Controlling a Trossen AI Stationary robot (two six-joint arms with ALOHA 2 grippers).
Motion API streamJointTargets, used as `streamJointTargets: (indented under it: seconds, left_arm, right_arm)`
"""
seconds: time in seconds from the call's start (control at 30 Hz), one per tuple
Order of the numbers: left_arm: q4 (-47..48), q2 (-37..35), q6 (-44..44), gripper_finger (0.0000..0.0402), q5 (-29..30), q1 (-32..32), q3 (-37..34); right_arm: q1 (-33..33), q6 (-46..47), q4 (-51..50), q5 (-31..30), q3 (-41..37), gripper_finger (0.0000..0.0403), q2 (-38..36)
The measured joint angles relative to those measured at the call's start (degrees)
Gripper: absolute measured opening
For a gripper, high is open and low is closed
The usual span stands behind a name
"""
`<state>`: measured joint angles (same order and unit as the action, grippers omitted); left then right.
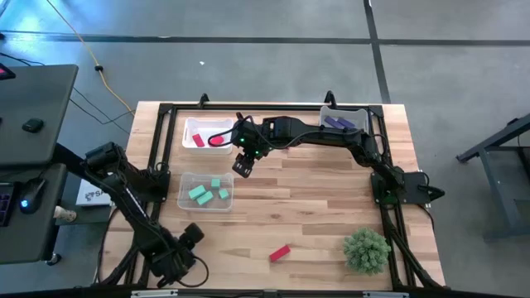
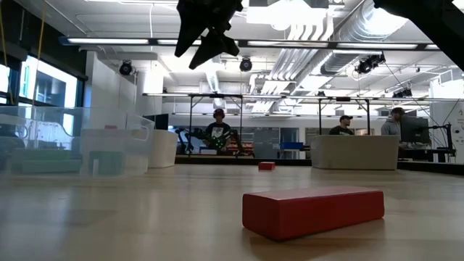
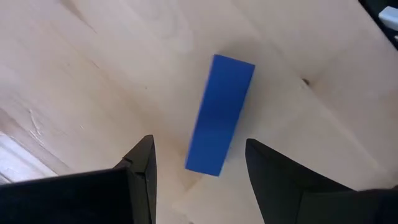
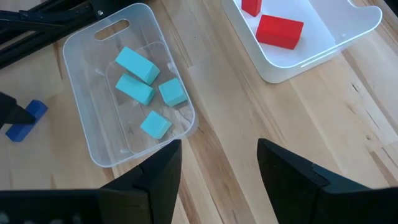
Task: Sort & place blocks by color
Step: Put the violet block into the gray bin
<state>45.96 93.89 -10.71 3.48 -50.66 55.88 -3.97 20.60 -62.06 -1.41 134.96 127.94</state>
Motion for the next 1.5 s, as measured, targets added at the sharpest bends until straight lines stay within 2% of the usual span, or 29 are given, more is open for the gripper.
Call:
streamJointTargets:
  seconds: [0.3, 0.63, 0.77, 1.07, 1.3, 1.5]
  left_arm:
    - [-0.90, 5.01, 2.90, 0.0161, -3.31, 1.90, -0.04]
    - [-1.54, 6.25, 3.40, 0.0155, -2.65, 1.91, 0.01]
    - [-3.35, 6.08, 3.19, 0.0125, -3.51, 1.98, -1.37]
    - [-3.92, 5.92, 1.88, 0.0011, -3.87, 2.40, -1.88]
    - [-3.98, 5.62, 1.84, 0.0003, -4.25, 3.86, -1.92]
    - [-3.22, 2.77, 1.97, 0.0001, 0.03, 6.17, -2.29]
  right_arm:
    - [0.00, -0.02, -0.02, 0.04, 0.00, 0.0199, 0.00]
    - [0.00, 0.11, -0.02, -1.06, 0.02, 0.0199, 0.00]
    - [0.00, 0.13, -0.09, -1.57, 0.04, 0.0199, 0.00]
    - [0.00, 1.49, -1.99, -1.53, 0.04, 0.0199, 0.00]
    - [0.26, 3.32, -2.27, 1.34, 0.04, 0.0199, 0.00]
    - [0.97, 4.73, -2.81, 3.06, 0.04, 0.0199, -0.59]
